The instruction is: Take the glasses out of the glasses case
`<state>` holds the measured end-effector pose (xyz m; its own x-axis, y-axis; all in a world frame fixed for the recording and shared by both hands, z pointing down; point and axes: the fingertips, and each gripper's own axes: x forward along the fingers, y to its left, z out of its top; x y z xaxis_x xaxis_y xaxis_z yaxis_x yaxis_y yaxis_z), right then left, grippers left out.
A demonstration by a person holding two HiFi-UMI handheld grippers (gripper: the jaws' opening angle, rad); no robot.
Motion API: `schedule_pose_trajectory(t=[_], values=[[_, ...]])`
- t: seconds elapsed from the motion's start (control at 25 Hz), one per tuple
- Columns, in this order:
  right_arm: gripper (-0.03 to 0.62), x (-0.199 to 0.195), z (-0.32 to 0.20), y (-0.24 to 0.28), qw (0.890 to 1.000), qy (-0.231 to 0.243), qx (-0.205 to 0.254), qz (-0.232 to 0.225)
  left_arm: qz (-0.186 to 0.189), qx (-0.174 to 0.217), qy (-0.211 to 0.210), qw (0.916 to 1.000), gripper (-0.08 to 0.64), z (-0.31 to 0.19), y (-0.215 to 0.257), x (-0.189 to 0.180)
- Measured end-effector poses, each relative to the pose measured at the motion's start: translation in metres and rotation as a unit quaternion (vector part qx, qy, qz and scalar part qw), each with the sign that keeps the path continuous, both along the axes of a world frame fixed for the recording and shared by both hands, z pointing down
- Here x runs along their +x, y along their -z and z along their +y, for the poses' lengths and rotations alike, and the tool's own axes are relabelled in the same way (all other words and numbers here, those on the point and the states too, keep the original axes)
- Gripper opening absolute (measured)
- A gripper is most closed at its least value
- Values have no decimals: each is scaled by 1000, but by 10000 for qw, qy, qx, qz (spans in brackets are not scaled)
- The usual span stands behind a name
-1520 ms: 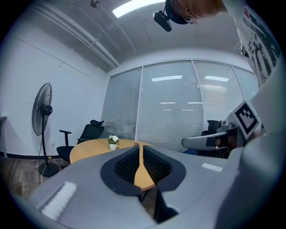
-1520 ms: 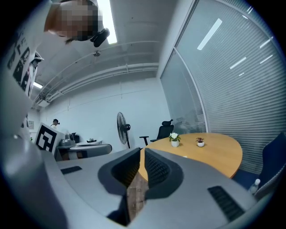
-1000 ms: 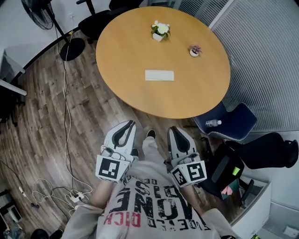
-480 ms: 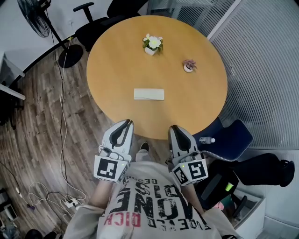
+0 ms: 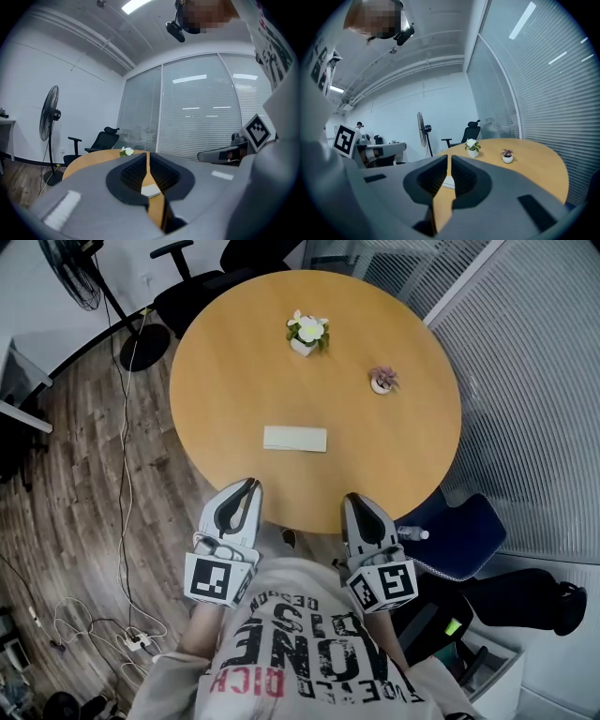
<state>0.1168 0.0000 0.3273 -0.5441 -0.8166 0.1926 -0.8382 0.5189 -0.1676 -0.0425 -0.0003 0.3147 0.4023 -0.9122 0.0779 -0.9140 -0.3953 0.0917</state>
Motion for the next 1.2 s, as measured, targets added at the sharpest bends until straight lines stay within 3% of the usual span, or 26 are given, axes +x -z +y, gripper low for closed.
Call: schedule_pose_trajectory(t=[0.28, 0.88, 1.2], values=[[21, -13, -30, -3, 9998, -156, -91, 5, 64, -103, -76, 9999, 32, -34, -5, -17], [21, -46, -84, -2, 9984, -463, -1, 321, 62, -353, -643, 9973, 31, -106, -22, -46], [21, -35, -93, -19, 9978, -550, -190, 326, 23, -519, -487, 9975, 31, -116, -38, -55]])
